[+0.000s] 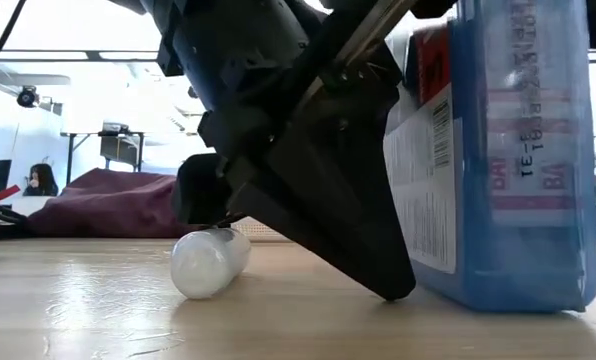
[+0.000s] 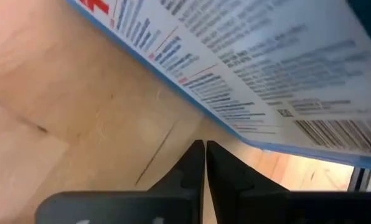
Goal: Pick & place medical supplies in basket/bin
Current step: Put the blue first aid kit into the white bin
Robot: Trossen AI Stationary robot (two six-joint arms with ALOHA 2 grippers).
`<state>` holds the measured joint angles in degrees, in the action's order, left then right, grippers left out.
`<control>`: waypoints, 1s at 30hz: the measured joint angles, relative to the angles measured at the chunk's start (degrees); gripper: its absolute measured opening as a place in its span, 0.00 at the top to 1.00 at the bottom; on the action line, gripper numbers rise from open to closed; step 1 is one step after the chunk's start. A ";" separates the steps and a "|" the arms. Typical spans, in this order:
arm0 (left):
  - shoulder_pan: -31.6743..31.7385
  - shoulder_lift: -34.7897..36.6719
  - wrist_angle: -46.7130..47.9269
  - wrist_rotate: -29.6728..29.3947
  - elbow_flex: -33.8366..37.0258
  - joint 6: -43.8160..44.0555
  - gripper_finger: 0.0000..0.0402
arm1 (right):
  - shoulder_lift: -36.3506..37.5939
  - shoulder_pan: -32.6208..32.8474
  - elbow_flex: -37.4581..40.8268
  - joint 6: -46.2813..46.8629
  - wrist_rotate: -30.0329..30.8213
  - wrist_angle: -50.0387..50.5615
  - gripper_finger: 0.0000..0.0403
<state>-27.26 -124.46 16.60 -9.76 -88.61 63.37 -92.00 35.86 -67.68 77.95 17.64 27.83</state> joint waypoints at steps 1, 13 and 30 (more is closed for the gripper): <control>-0.01 0.00 -0.04 -0.02 -0.01 0.04 1.00 | 0.01 -0.10 -0.53 -0.07 0.60 1.56 0.46; -0.40 0.00 0.01 -3.55 -0.62 0.18 1.00 | 0.29 -1.70 -2.07 5.93 -0.56 5.21 0.26; -1.38 0.00 -0.09 -9.21 -0.51 -0.91 1.00 | 0.11 -6.39 -6.95 15.44 -3.15 12.32 0.20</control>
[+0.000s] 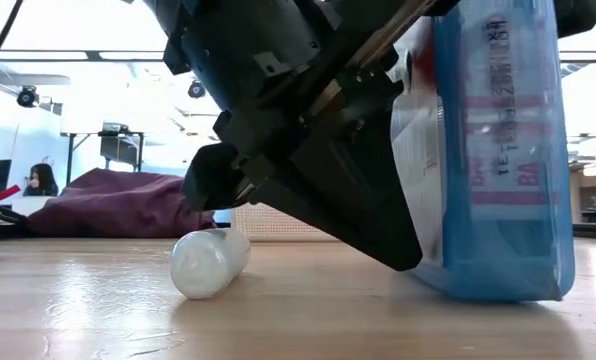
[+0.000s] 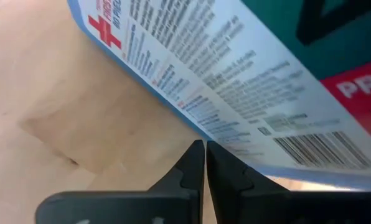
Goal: Pick & place medical supplies in basket/bin
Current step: Put the blue first aid kit into the white bin
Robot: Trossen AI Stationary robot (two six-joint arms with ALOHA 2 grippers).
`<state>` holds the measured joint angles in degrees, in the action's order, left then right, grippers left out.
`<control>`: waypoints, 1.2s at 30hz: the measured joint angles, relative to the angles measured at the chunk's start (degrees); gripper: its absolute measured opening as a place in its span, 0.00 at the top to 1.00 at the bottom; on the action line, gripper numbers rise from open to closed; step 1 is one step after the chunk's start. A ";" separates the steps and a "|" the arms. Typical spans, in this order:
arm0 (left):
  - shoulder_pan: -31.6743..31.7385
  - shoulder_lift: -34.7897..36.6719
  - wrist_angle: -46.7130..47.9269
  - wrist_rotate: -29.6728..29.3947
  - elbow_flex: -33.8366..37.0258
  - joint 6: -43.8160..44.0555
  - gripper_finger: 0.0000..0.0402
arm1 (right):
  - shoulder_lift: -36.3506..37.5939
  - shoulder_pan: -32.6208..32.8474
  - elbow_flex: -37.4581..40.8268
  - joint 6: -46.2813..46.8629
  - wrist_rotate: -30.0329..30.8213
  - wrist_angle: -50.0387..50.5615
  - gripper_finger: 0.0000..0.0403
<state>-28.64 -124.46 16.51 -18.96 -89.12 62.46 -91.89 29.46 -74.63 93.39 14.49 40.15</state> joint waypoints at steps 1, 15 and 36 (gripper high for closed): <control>-0.26 0.00 0.00 -0.42 0.00 0.00 1.00 | -0.27 -0.51 -0.21 0.05 -0.88 0.11 0.21; -1.15 0.00 0.00 -2.56 0.37 -2.38 1.00 | -9.58 -3.40 -9.44 1.57 -9.41 10.51 0.26; -5.26 14.20 1.64 -17.92 16.62 6.84 1.00 | -15.55 -3.07 -13.53 -8.64 -12.13 16.27 0.50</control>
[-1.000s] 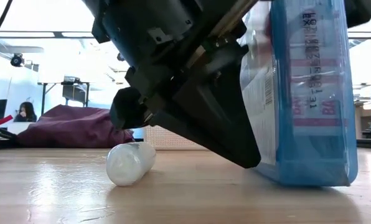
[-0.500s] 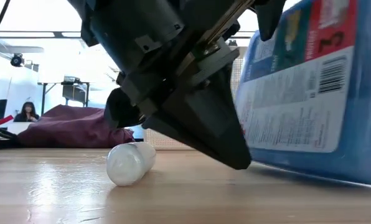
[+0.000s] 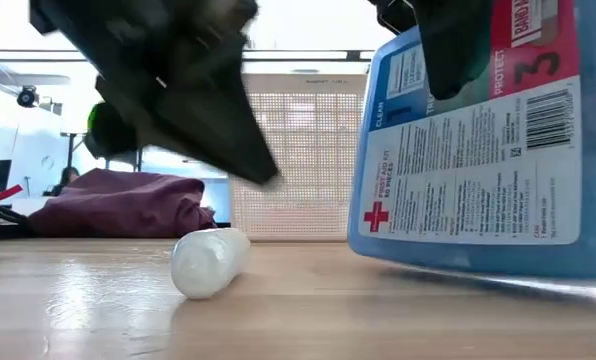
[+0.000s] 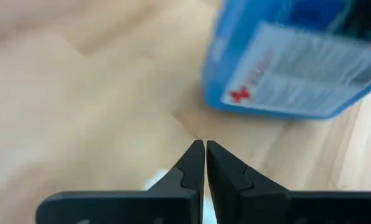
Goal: Pick & place medical supplies in basket/bin
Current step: Put the blue first aid kit into the white bin
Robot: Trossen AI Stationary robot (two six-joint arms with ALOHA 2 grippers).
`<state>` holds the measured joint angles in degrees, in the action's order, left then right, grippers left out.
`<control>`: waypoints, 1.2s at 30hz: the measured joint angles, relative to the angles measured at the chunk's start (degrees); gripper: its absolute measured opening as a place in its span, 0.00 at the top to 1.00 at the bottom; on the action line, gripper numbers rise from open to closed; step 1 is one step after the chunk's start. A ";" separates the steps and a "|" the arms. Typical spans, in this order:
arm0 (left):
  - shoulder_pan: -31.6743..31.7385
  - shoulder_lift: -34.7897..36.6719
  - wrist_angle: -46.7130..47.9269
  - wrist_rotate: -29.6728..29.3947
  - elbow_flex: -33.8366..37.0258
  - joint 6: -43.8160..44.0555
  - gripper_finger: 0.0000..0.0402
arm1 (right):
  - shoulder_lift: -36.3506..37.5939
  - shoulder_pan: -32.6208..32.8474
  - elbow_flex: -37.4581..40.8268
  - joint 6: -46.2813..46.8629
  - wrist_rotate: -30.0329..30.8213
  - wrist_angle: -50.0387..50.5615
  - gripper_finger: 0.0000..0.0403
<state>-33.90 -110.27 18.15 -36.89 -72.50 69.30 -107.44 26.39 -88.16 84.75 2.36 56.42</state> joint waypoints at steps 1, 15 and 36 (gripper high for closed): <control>-0.06 2.77 -0.13 -1.25 2.46 0.94 1.00 | 0.42 0.00 0.00 -0.37 0.16 0.42 0.53; -6.86 35.34 -14.05 -11.67 31.59 5.43 1.00 | 21.52 -1.76 -7.83 -2.53 42.71 0.54 0.62; -7.54 36.51 -26.13 -13.00 35.27 4.76 0.96 | 17.06 -46.29 -7.43 -33.41 3.44 -6.18 0.42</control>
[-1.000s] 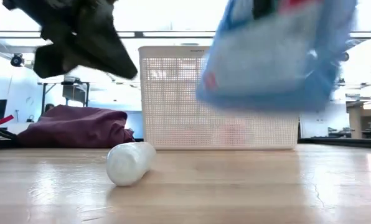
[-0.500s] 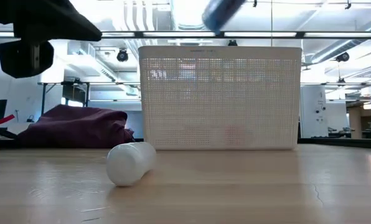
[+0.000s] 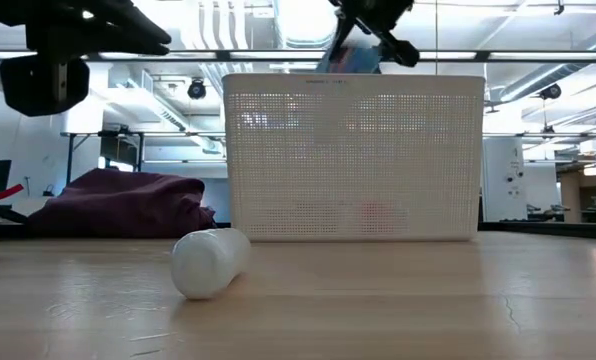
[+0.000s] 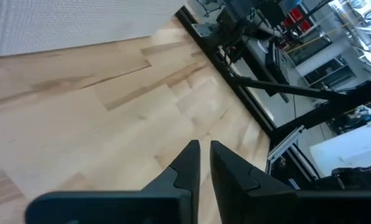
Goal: Pick & place medical supplies in basket/bin
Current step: Put the blue first aid kit into the white bin, then put the white bandage into the white bin
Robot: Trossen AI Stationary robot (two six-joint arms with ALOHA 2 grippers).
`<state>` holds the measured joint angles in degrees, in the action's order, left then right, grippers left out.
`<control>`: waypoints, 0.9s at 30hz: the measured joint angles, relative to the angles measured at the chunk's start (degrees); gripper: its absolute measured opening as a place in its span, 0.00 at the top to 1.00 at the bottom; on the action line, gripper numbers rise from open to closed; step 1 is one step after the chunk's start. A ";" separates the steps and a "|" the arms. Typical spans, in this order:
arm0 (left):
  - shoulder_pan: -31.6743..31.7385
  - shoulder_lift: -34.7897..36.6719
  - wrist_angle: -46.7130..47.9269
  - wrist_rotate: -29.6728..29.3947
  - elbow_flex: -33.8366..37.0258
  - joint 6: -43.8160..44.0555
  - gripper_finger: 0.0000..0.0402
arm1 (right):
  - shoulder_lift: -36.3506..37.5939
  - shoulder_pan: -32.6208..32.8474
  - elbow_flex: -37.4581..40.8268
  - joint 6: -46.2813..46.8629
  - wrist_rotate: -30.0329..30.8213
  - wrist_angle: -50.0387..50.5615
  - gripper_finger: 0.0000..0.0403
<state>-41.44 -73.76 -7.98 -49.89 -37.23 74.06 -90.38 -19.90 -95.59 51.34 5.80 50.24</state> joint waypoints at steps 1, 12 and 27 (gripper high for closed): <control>0.11 0.00 0.03 0.00 0.02 0.00 0.94 | -0.32 0.17 -0.29 -0.18 -0.23 0.17 0.40; 0.25 0.00 0.03 0.43 0.30 0.02 0.86 | 6.90 3.97 -0.83 -2.89 2.00 7.98 0.26; 5.10 -11.42 21.22 13.83 -14.61 10.67 0.68 | 12.85 35.08 2.28 20.39 17.96 38.65 0.20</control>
<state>-36.34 -85.17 13.24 -36.05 -51.84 84.73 -77.54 15.18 -93.31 71.73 23.76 88.89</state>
